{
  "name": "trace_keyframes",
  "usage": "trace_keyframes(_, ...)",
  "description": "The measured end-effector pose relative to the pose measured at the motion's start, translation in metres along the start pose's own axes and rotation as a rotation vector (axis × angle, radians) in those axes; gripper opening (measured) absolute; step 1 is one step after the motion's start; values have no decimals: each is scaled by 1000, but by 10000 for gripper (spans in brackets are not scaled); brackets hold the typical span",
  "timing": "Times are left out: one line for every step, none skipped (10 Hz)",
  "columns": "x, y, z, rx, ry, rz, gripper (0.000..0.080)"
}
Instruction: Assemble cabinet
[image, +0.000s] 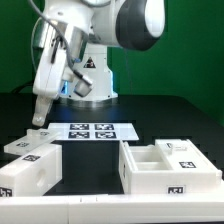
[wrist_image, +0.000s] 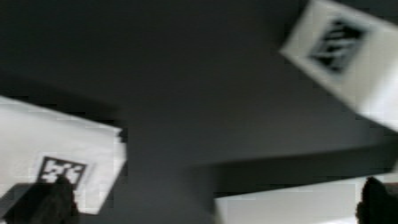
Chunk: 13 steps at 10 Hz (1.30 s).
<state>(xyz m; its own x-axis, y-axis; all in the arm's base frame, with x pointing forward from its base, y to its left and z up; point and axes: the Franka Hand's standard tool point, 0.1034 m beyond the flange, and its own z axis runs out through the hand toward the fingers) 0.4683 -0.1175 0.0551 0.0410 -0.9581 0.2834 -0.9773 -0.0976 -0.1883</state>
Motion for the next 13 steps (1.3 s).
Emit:
trace_keyframes(-1, 11, 13, -50, -17, -82, 797)
trace_keyframes(-17, 10, 18, -98, -82, -130, 797)
trace_keyframes(-22, 6, 17, -96, -86, -138, 797)
trace_keyframes(-18, 7, 17, -94, -76, -131, 797)
trace_keyframes(-18, 7, 18, -95, -76, -131, 797)
trace_keyframes(-18, 7, 18, -95, -76, -132, 797)
trace_keyframes(-18, 7, 18, -95, -76, -132, 797)
trace_keyframes(-17, 7, 18, -95, -76, -131, 797)
trace_keyframes(-4, 12, 16, -75, -60, -99, 797)
trace_keyframes(10, 20, 13, -58, -50, -39, 797)
trace_keyframes(12, 22, 10, -50, -65, -4, 797)
trace_keyframes(13, 21, 7, -44, -71, 9, 797)
trace_keyframes(13, 21, 6, -44, -72, 17, 797)
